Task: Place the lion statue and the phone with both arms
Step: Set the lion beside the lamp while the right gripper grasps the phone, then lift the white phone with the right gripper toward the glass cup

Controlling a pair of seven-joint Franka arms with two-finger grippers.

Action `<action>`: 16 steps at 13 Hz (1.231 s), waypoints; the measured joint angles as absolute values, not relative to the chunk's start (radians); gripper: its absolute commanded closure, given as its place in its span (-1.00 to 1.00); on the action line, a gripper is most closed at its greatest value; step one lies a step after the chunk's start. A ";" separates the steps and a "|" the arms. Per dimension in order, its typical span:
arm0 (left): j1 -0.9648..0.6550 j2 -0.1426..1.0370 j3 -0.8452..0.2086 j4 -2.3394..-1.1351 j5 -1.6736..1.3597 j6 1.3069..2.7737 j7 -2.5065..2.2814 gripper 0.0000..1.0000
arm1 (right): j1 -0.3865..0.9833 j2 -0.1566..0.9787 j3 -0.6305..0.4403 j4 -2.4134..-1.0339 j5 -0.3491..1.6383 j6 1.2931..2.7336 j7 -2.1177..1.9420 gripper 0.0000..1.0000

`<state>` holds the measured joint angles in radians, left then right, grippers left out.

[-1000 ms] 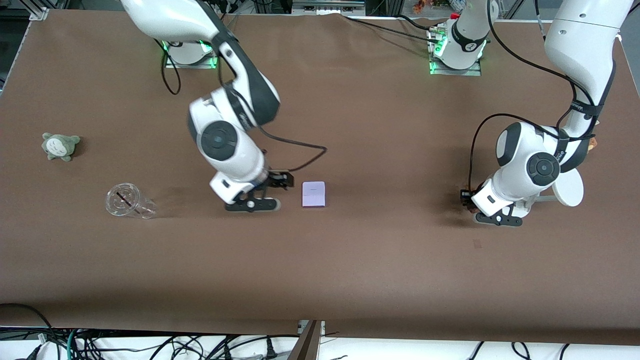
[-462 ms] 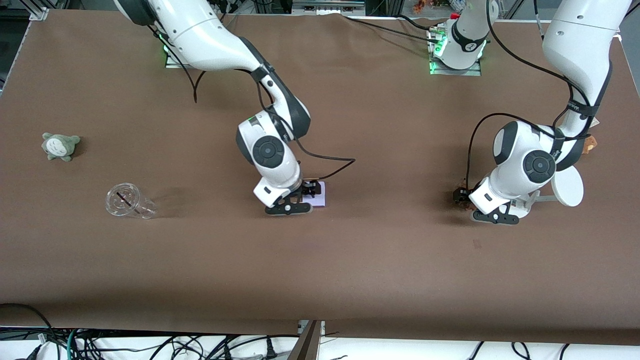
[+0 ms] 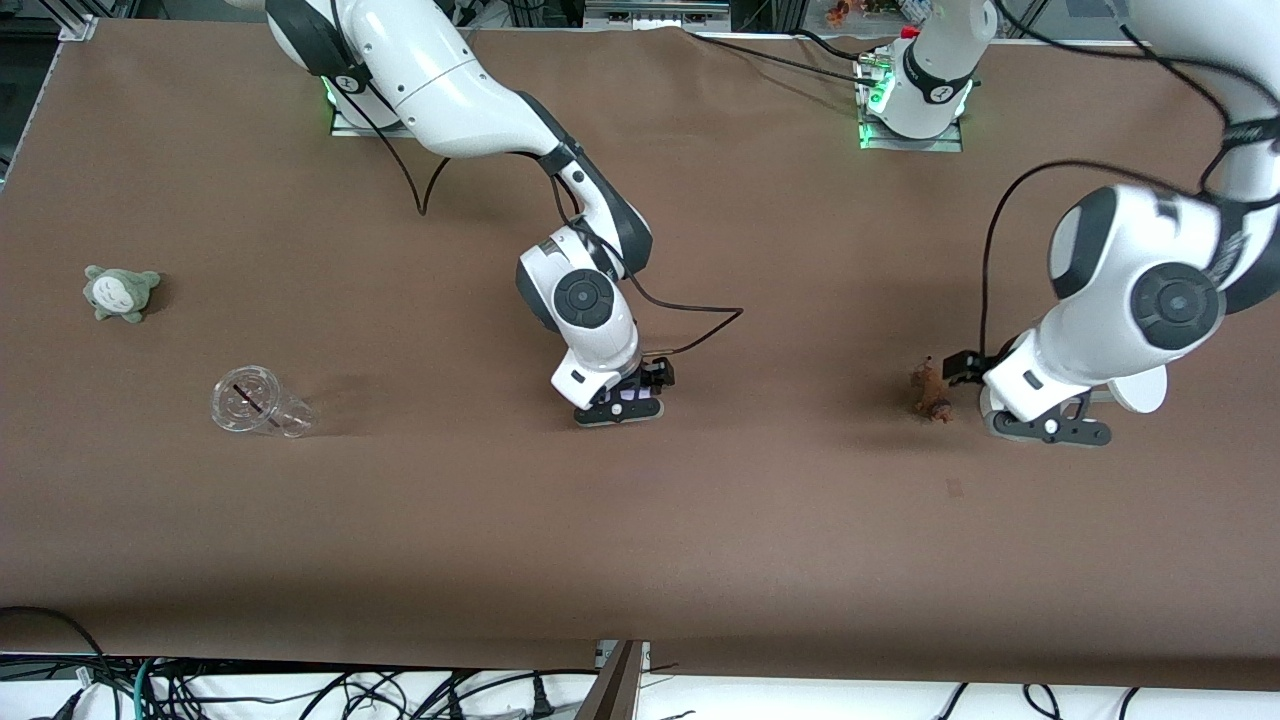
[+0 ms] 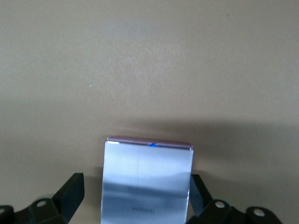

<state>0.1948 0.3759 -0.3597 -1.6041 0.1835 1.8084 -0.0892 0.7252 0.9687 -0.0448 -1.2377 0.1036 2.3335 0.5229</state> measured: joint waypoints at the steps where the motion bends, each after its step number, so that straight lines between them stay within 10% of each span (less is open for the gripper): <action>1: 0.194 0.372 -0.364 -1.542 0.183 1.725 -0.089 -1.00 | 0.725 0.973 -0.046 -1.233 0.098 2.339 0.515 -1.00; 8: 0.190 0.295 -0.321 -1.292 0.135 1.511 -0.065 -1.00 | 0.725 1.004 -0.049 -1.230 0.095 2.384 0.507 -0.87; 10: 0.114 0.218 -0.206 -1.360 0.101 1.550 -0.059 -1.00 | 0.724 1.004 -0.051 -1.228 0.095 2.384 0.519 0.21; 13: 0.001 0.096 -0.042 -1.528 0.068 1.638 -0.033 -1.00 | 0.722 0.999 -0.053 -1.225 0.095 2.382 0.529 1.00; 16: -0.004 0.033 -0.031 -1.633 0.068 1.678 -0.031 -1.00 | 0.717 0.998 -0.057 -1.215 0.097 2.384 0.538 1.00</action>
